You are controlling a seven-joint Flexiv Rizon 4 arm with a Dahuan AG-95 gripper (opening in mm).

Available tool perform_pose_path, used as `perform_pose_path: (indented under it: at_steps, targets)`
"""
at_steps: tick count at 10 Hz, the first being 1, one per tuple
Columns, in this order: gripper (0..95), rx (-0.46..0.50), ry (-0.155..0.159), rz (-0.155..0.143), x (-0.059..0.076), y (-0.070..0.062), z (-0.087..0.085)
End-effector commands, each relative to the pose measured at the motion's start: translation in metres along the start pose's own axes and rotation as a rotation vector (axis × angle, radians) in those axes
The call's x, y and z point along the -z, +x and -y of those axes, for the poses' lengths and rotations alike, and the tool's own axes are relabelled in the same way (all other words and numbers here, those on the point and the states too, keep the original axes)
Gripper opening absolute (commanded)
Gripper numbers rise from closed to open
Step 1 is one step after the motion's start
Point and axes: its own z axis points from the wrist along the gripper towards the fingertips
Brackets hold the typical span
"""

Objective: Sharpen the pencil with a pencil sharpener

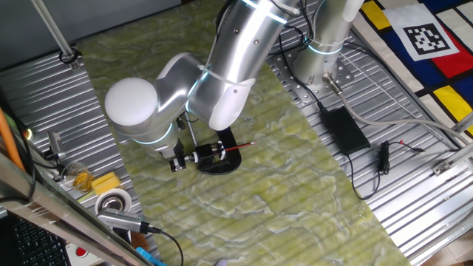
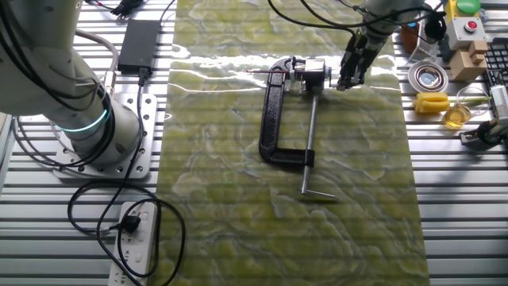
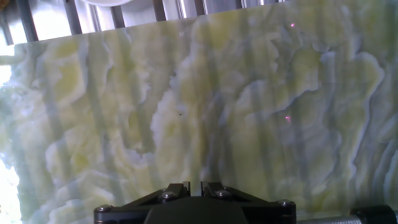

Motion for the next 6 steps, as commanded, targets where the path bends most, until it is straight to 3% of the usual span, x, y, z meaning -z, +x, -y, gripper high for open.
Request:
perform_pose_path:
  at_steps: [1, 6]
  targets:
    - [0.0, -0.001, 0.005, -0.004, 0.0012, 0.0010, 0.0003]
    - [0.0, 0.003, 0.037, -0.009, 0.0012, 0.0010, 0.0015]
